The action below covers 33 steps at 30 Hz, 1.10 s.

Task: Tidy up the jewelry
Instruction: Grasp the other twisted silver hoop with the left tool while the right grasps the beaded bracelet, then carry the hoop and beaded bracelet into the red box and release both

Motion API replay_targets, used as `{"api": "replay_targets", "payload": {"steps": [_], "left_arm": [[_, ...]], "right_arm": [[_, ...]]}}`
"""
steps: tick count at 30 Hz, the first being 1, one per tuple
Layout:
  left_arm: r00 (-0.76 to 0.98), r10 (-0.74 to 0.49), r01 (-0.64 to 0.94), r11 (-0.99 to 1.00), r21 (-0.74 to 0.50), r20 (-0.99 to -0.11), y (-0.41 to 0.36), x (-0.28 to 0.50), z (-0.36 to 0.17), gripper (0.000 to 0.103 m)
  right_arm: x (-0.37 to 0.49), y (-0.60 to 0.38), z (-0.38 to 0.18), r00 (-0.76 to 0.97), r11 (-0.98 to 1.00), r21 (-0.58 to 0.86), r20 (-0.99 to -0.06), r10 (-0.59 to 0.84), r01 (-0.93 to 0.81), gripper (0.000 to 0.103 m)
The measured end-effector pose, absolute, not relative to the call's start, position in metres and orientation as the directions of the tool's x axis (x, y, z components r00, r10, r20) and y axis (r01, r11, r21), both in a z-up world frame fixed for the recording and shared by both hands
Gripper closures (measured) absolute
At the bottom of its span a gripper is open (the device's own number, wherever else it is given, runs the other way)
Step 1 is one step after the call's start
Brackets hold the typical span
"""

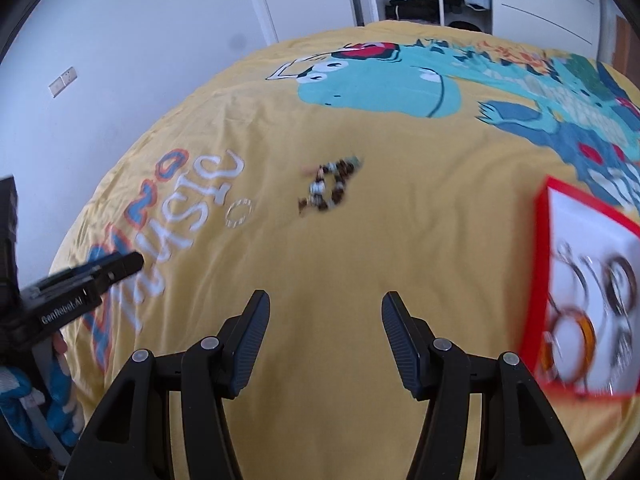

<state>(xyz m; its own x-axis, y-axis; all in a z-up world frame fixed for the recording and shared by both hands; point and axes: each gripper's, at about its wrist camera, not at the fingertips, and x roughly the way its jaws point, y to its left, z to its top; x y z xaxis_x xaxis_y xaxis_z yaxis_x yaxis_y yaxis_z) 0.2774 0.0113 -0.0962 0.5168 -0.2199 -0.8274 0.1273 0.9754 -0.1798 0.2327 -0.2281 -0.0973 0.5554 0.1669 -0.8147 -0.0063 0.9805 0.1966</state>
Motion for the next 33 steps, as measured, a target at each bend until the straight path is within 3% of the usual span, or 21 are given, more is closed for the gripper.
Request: {"api": "replay_targets", "payload": {"steps": [14,19,22,23,24,27,33], "left_arm": [[0.401,-0.274,0.142,0.961,-0.236,-0.874,-0.015,0.372,-0.163,0.062],[0.406,-0.256,0.168,0.965,-0.203,-0.877,-0.019,0.387,-0.174,0.074],[0.412,-0.239,0.179,0.967,-0.179,-0.879,-0.022,0.392,-0.176,0.088],[0.416,-0.231,0.188,0.968,-0.166,-0.879,-0.024,0.392,-0.176,0.090],[0.421,-0.223,0.196,0.969,-0.152,-0.879,-0.026,0.391,-0.175,0.093],[0.439,-0.201,0.212,0.970,-0.116,-0.876,-0.031,0.385,-0.173,0.097],[0.455,-0.210,0.190,0.972,-0.136,-0.865,-0.026,0.369,-0.160,0.099]], "right_arm": [[0.348,-0.222,-0.150,0.511,0.967,0.253,-0.832,0.217,0.000,0.045],[0.375,-0.214,-0.172,0.478,0.974,0.227,-0.857,0.192,0.015,0.045],[0.384,-0.209,-0.177,0.482,0.979,0.202,-0.859,0.171,0.013,0.045],[0.385,-0.208,-0.178,0.484,0.982,0.186,-0.861,0.157,0.012,0.053],[0.386,-0.207,-0.178,0.486,0.986,0.165,-0.863,0.138,0.013,0.067],[0.382,-0.215,-0.179,0.486,0.983,0.184,-0.861,0.151,0.020,0.084],[0.353,-0.236,-0.163,0.514,0.972,0.234,-0.835,0.196,0.009,0.085]]}}
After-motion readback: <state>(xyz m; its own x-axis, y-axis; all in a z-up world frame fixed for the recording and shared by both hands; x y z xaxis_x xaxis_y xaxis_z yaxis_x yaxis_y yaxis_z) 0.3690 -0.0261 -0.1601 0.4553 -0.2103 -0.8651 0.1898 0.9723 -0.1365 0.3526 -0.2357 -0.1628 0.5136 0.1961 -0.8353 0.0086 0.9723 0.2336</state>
